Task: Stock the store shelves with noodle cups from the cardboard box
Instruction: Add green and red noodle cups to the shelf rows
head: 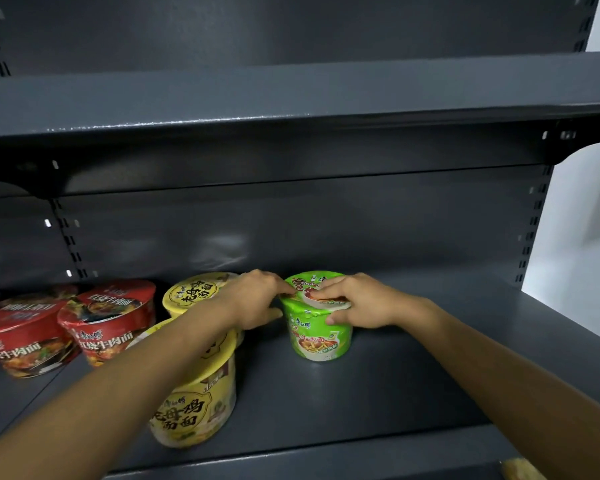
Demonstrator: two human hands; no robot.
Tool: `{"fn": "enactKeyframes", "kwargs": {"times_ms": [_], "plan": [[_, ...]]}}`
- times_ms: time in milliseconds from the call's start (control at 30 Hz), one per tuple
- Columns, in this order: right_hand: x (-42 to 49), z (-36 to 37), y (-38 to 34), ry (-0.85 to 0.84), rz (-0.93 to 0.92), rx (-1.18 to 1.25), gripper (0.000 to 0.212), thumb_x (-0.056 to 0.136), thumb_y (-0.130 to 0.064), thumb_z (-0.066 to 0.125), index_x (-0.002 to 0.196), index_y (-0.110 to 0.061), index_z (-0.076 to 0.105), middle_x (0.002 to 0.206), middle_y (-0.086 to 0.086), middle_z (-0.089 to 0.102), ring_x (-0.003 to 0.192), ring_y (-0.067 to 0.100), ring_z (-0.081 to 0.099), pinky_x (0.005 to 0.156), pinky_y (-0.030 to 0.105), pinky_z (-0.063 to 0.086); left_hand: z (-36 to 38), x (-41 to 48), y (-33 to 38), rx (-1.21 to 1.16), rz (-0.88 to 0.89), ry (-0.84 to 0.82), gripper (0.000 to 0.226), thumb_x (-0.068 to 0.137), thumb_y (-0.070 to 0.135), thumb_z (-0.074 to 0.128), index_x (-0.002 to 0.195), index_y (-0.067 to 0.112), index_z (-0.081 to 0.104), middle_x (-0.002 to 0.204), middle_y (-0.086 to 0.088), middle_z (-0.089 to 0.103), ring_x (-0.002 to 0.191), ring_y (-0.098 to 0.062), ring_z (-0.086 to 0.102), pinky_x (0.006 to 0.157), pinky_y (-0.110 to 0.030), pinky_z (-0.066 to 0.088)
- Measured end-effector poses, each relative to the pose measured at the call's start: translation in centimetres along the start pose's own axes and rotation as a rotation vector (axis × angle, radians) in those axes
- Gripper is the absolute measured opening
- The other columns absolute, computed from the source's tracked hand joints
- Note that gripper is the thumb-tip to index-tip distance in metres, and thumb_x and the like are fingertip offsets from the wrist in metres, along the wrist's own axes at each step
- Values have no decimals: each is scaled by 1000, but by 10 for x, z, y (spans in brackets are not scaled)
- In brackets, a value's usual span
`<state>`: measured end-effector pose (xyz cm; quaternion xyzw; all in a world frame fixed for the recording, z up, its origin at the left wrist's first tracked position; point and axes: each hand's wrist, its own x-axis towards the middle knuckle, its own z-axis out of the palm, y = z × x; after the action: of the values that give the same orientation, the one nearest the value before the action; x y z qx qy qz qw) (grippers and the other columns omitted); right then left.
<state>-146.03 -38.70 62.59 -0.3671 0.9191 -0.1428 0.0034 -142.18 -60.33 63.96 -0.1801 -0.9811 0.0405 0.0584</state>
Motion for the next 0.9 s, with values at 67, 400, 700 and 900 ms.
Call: {"fn": "enactKeyframes", "kwargs": {"times_ms": [67, 400, 700, 900], "plan": [[2, -2, 7, -15, 11, 28, 56, 84, -22, 70, 136, -28, 51, 147, -9, 42, 137, 8, 35, 110, 14, 21, 3, 3, -2, -11, 3, 24, 49, 88, 30, 62, 135, 30, 50, 139, 3, 50, 126, -20, 47, 104, -35, 39], [14, -4, 16, 25, 19, -11, 55, 83, -6, 64, 132, -31, 55, 139, -14, 50, 133, 9, 39, 109, 15, 26, 8, 9, 3, -123, -19, 161, 34, 86, 40, 65, 116, 25, 67, 120, 2, 63, 111, -17, 57, 94, -27, 42], [26, 6, 15, 69, 89, -69, 63, 73, -44, 75, 131, -32, 54, 133, -4, 58, 121, 18, 54, 101, 32, 44, 7, 13, 13, -74, -46, 172, 38, 85, 43, 64, 121, 30, 64, 121, 6, 64, 110, -16, 58, 89, -26, 43], [22, 2, 25, 61, 44, 64, 60, 77, -26, 77, 132, -26, 55, 141, -9, 49, 134, 7, 39, 112, 19, 25, -1, 18, -2, -14, -73, 65, 53, 84, 35, 66, 135, 28, 51, 139, 5, 51, 126, -18, 47, 103, -32, 39]]}}
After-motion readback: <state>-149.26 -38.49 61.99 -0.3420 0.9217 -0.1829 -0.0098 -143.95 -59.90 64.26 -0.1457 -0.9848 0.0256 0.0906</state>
